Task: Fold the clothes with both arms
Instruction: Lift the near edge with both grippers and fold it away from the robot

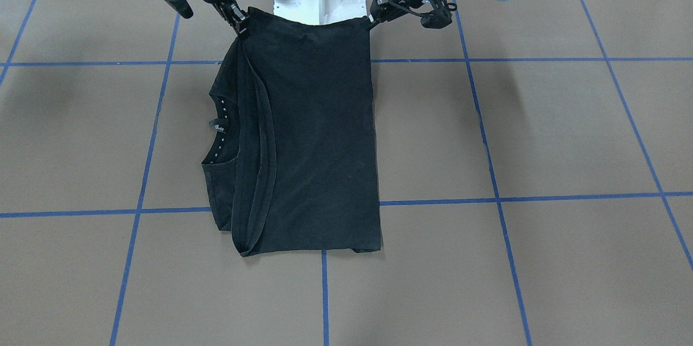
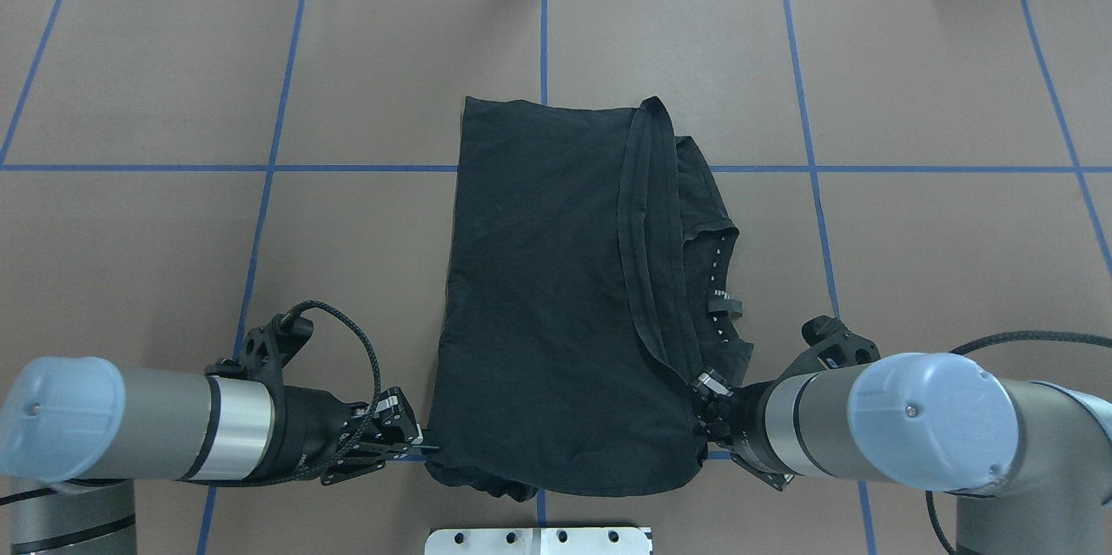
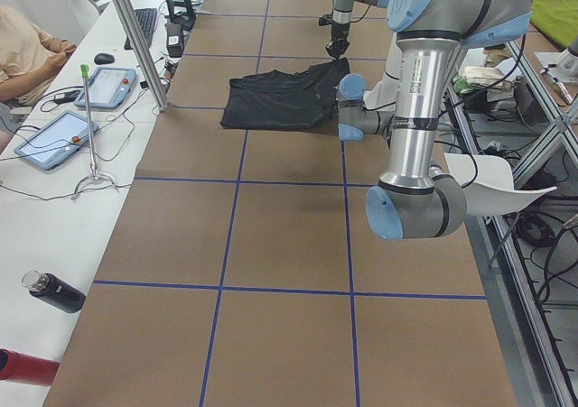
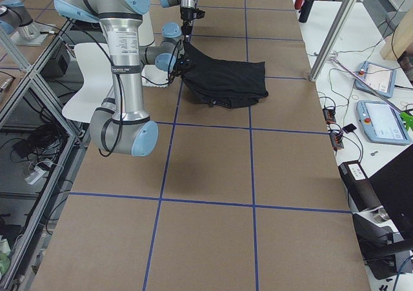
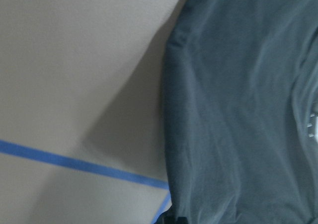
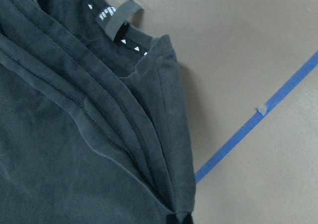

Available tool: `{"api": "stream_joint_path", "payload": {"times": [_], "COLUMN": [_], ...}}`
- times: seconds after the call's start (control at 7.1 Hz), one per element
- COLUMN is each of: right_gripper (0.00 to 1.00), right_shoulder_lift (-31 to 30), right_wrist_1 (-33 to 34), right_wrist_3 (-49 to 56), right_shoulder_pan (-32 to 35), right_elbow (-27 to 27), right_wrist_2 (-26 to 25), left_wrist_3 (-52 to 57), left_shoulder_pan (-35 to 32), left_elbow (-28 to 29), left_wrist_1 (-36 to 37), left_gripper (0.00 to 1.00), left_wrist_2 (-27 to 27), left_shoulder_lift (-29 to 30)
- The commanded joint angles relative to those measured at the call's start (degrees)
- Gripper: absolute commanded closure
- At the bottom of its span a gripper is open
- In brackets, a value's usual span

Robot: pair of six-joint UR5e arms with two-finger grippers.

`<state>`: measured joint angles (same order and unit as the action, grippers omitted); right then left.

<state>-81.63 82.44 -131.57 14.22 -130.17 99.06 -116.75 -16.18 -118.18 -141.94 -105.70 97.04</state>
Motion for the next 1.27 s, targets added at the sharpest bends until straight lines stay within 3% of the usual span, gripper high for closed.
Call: {"api": "stream_joint_path", "payload": {"times": [0.0,0.14,0.28,0.7,0.85,0.99,1.13], "right_gripper": [1.00,1.00,1.00,1.00,1.00,1.00,1.00], "right_shoulder_lift": [0.85,4.60,9.59,16.39,22.15,25.08,29.46], "right_wrist_1": [0.17,0.18,0.09,0.18,-0.26,-7.75,-20.00], "right_wrist_3": [0.18,0.35,0.96,6.14,7.11,7.21,7.30], "right_shoulder_pan": [9.79,18.30,23.52,30.76,31.56,32.18,34.71], "right_elbow": [0.60,4.97,11.80,23.52,31.13,40.26,54.88], "right_wrist_2": [6.54,15.46,19.99,24.23,24.34,24.17,24.25], "left_wrist_3": [0.91,2.65,4.85,10.21,10.67,11.37,11.63], "left_shoulder_pan": [-9.07,-14.35,-17.71,-23.27,-24.07,-25.03,-26.69], "left_elbow": [-0.66,2.05,5.56,18.46,23.47,28.48,34.71], "left_wrist_1": [2.79,8.90,16.36,17.23,17.05,14.27,9.02], "left_gripper": [1.00,1.00,1.00,1.00,1.00,1.00,0.77], "left_wrist_2": [-4.65,-5.38,-6.26,-6.18,-6.18,-6.01,-5.83], "left_shoulder_lift": [1.56,8.97,14.87,22.47,25.45,27.57,29.59]}}
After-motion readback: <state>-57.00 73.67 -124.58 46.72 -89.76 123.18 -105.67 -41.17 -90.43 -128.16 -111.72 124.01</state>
